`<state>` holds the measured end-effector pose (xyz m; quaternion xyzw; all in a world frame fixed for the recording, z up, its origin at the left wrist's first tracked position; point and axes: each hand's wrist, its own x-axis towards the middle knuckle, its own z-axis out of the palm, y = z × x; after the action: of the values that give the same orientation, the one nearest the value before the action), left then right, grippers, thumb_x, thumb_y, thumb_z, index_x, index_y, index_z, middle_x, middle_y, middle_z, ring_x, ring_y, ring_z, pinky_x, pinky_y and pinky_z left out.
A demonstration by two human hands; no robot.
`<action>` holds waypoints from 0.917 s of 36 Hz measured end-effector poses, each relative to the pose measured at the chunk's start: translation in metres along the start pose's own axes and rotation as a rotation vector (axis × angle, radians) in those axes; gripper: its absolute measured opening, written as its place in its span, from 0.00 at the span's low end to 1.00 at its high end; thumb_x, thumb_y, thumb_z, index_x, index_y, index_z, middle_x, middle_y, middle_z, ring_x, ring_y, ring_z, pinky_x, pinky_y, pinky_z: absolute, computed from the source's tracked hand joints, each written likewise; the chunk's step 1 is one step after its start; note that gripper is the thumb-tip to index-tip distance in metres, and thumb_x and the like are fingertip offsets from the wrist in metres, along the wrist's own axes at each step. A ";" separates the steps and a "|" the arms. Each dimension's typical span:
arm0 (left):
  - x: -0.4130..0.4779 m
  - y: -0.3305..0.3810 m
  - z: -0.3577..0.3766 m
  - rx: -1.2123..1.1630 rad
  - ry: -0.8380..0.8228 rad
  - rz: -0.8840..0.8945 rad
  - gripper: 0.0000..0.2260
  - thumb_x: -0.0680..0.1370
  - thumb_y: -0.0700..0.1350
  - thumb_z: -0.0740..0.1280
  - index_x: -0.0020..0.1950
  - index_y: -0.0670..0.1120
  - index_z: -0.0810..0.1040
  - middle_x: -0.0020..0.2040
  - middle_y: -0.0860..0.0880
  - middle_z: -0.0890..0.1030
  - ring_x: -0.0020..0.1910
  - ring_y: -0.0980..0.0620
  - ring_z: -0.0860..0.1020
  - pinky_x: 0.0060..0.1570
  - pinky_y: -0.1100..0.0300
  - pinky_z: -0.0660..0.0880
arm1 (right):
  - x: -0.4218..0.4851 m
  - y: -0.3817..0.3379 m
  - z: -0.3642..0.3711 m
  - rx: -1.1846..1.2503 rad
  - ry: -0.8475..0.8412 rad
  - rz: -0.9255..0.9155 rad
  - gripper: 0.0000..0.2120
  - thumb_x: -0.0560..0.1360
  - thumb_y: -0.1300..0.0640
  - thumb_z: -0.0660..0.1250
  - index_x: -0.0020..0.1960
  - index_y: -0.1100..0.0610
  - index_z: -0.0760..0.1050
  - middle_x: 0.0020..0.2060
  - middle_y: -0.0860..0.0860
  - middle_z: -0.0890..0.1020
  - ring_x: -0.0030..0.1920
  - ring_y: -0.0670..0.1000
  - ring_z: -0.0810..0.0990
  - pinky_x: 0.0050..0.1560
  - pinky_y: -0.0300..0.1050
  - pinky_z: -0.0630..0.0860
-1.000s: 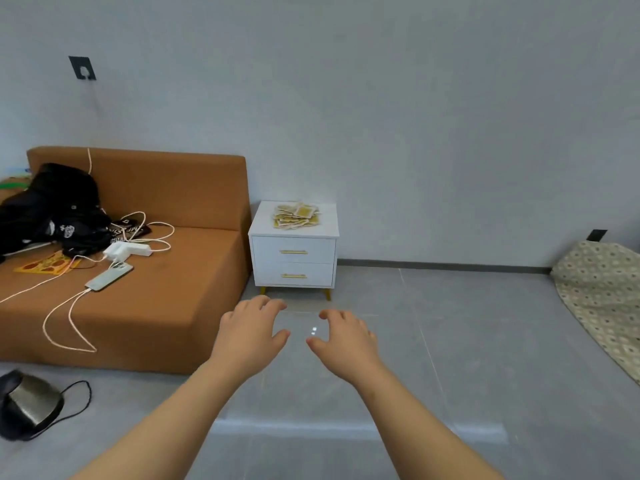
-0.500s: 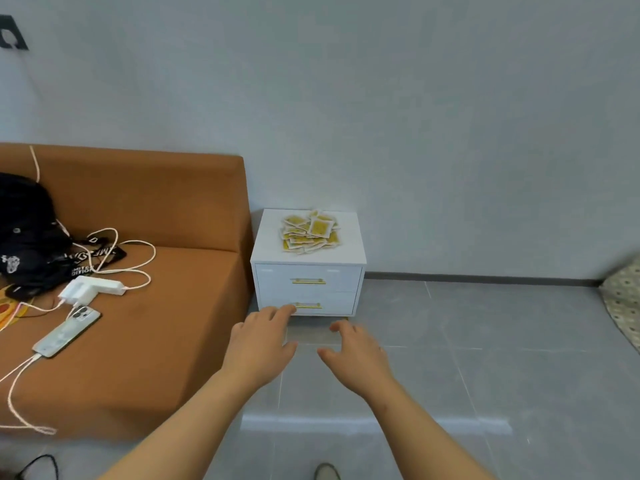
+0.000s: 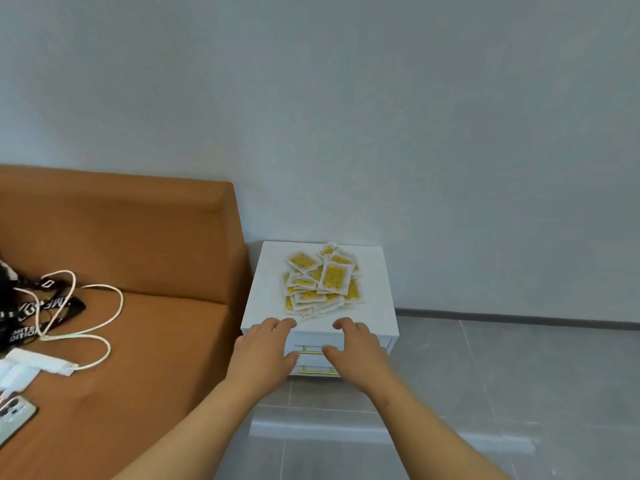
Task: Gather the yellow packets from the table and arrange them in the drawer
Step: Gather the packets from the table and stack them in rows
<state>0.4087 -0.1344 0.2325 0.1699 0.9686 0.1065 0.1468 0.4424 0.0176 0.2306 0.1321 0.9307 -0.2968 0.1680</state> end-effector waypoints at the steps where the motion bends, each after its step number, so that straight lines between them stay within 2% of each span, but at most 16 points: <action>1: 0.016 -0.003 0.000 -0.002 -0.017 0.000 0.23 0.79 0.53 0.59 0.73 0.54 0.59 0.71 0.53 0.66 0.67 0.51 0.67 0.60 0.57 0.67 | 0.015 0.000 -0.002 0.014 -0.001 0.011 0.24 0.78 0.49 0.59 0.72 0.51 0.60 0.70 0.52 0.66 0.68 0.55 0.66 0.63 0.49 0.65; 6: 0.104 -0.023 0.006 -0.027 -0.098 -0.001 0.23 0.79 0.52 0.59 0.73 0.53 0.59 0.71 0.52 0.65 0.67 0.50 0.66 0.61 0.56 0.68 | 0.093 0.003 -0.005 0.044 -0.031 0.083 0.25 0.78 0.50 0.60 0.73 0.51 0.57 0.69 0.53 0.66 0.68 0.56 0.66 0.64 0.49 0.66; 18: 0.285 -0.059 0.027 -0.131 -0.271 -0.019 0.21 0.80 0.50 0.58 0.73 0.51 0.61 0.71 0.50 0.64 0.67 0.48 0.66 0.63 0.56 0.67 | 0.255 0.019 0.006 0.126 -0.143 0.297 0.25 0.78 0.50 0.60 0.72 0.51 0.58 0.69 0.53 0.65 0.67 0.55 0.67 0.63 0.48 0.68; 21: 0.316 -0.062 0.049 -0.112 -0.313 -0.032 0.22 0.80 0.50 0.58 0.74 0.52 0.59 0.73 0.49 0.60 0.69 0.48 0.63 0.64 0.56 0.65 | 0.289 0.030 0.015 0.124 -0.143 0.322 0.25 0.78 0.50 0.60 0.73 0.50 0.58 0.70 0.52 0.63 0.68 0.55 0.66 0.63 0.48 0.67; 24: 0.339 -0.065 0.070 -0.095 -0.310 -0.051 0.22 0.81 0.53 0.55 0.75 0.54 0.56 0.76 0.51 0.53 0.74 0.47 0.54 0.68 0.56 0.60 | 0.319 0.040 0.022 0.135 -0.110 0.359 0.26 0.78 0.47 0.59 0.74 0.49 0.57 0.74 0.52 0.58 0.71 0.56 0.60 0.66 0.51 0.64; 26: 0.358 -0.066 0.088 -0.182 -0.279 -0.130 0.22 0.81 0.55 0.54 0.75 0.55 0.56 0.77 0.51 0.50 0.76 0.48 0.49 0.70 0.54 0.56 | 0.346 0.047 0.028 0.174 -0.079 0.400 0.27 0.78 0.45 0.59 0.74 0.47 0.56 0.75 0.52 0.54 0.73 0.57 0.56 0.68 0.54 0.62; 29: 0.384 -0.064 0.111 -0.407 -0.242 -0.313 0.22 0.81 0.57 0.52 0.75 0.57 0.55 0.78 0.53 0.47 0.76 0.49 0.44 0.73 0.52 0.50 | 0.382 0.056 0.033 0.312 0.001 0.457 0.29 0.77 0.45 0.62 0.75 0.45 0.56 0.76 0.53 0.54 0.74 0.58 0.55 0.69 0.57 0.60; 33: 0.414 -0.067 0.133 -0.458 -0.171 -0.474 0.24 0.81 0.57 0.50 0.76 0.56 0.49 0.78 0.51 0.43 0.76 0.48 0.43 0.73 0.50 0.49 | 0.423 0.068 0.036 0.336 0.092 0.454 0.35 0.74 0.43 0.65 0.75 0.43 0.51 0.76 0.52 0.50 0.75 0.58 0.52 0.70 0.58 0.57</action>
<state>0.0594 -0.0256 -0.0115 -0.0888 0.9163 0.2697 0.2824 0.0897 0.1112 0.0026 0.3765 0.8218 -0.3953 0.1634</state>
